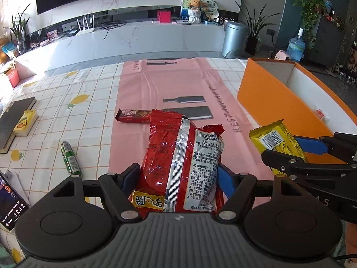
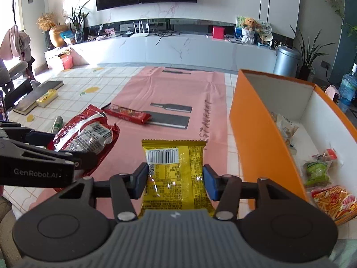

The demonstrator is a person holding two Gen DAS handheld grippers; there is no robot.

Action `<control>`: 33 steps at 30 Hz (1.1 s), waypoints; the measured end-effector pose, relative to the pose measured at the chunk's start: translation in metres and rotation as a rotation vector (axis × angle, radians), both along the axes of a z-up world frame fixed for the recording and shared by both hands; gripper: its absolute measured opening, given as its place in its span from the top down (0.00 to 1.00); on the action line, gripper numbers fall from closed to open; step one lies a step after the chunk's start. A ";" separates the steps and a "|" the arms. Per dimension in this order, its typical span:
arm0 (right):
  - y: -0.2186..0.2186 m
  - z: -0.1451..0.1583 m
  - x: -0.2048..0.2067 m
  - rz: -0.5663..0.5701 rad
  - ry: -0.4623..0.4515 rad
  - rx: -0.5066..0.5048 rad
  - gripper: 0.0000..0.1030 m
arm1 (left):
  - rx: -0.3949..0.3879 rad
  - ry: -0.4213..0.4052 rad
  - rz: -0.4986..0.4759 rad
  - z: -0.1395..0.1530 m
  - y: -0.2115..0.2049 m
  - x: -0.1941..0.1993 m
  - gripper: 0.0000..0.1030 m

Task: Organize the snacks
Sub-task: 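Lift both held packets and carry them over the orange box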

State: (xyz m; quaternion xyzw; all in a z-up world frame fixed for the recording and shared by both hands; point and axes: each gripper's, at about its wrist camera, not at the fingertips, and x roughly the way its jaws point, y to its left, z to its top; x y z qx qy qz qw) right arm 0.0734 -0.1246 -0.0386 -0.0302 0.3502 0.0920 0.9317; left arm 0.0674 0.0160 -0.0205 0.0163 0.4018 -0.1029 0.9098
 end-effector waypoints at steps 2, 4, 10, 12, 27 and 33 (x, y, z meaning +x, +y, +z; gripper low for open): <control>-0.006 0.014 -0.007 -0.004 -0.032 0.003 0.51 | -0.005 -0.019 -0.005 0.010 -0.006 -0.004 0.18; -0.013 0.026 -0.014 -0.009 -0.058 0.009 0.51 | -0.014 -0.039 -0.011 0.021 -0.013 -0.008 0.18; -0.039 0.055 -0.033 -0.026 -0.115 -0.007 0.51 | -0.046 -0.097 -0.052 0.048 -0.037 -0.017 0.18; -0.051 0.063 -0.038 -0.038 -0.128 -0.017 0.51 | -0.050 -0.118 -0.074 0.056 -0.048 -0.019 0.18; -0.150 0.092 -0.043 -0.132 -0.138 -0.130 0.51 | -0.015 -0.164 -0.322 0.074 -0.157 0.001 0.18; -0.177 0.082 -0.022 -0.116 -0.080 -0.214 0.51 | 0.040 -0.140 -0.416 0.062 -0.200 0.018 0.18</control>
